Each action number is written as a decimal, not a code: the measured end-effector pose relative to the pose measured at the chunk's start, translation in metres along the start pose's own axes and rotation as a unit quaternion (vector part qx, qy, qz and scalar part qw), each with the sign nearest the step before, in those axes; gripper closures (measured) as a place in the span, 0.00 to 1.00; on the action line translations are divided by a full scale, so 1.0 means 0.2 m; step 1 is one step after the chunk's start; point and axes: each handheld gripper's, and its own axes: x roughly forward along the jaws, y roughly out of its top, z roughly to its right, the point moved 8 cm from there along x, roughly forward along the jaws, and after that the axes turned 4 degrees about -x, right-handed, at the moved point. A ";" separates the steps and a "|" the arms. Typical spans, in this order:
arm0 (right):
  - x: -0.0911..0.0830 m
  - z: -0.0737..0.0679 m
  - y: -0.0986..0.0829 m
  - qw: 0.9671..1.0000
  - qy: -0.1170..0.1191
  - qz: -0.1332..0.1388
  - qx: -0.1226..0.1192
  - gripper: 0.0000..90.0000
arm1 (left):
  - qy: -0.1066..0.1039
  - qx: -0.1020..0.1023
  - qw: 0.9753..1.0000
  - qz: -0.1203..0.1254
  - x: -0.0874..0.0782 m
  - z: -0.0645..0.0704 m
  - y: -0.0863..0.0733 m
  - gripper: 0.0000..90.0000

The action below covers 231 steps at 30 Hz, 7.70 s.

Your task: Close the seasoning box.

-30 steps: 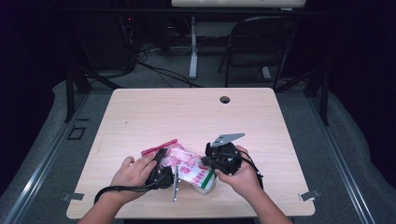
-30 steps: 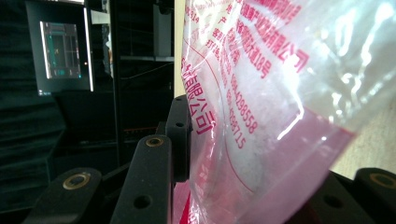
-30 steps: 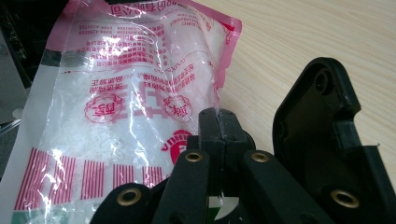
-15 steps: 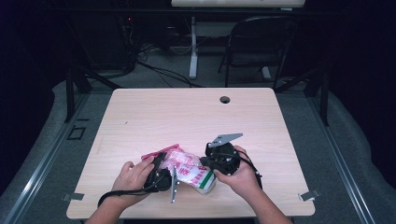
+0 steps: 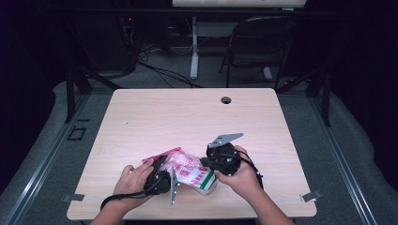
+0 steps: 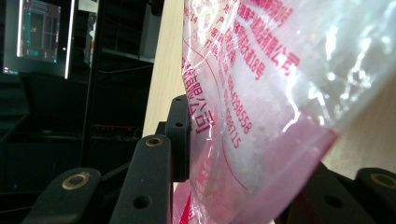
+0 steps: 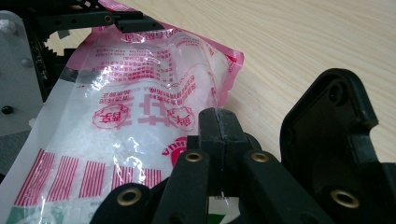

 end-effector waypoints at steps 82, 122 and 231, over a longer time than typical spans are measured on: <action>-0.05 -0.05 0.06 1.000 0.022 -0.020 0.005 0.81 | -0.176 -0.281 0.943 0.033 0.12 0.19 -0.15 0.83; -0.09 -0.02 0.03 1.000 0.015 0.004 0.017 0.80 | -0.238 -0.446 0.862 0.046 0.18 0.13 -0.29 0.94; -0.15 0.01 -0.03 0.998 -0.001 0.053 0.035 0.57 | -0.182 -0.521 0.834 0.000 0.00 0.03 -0.52 0.23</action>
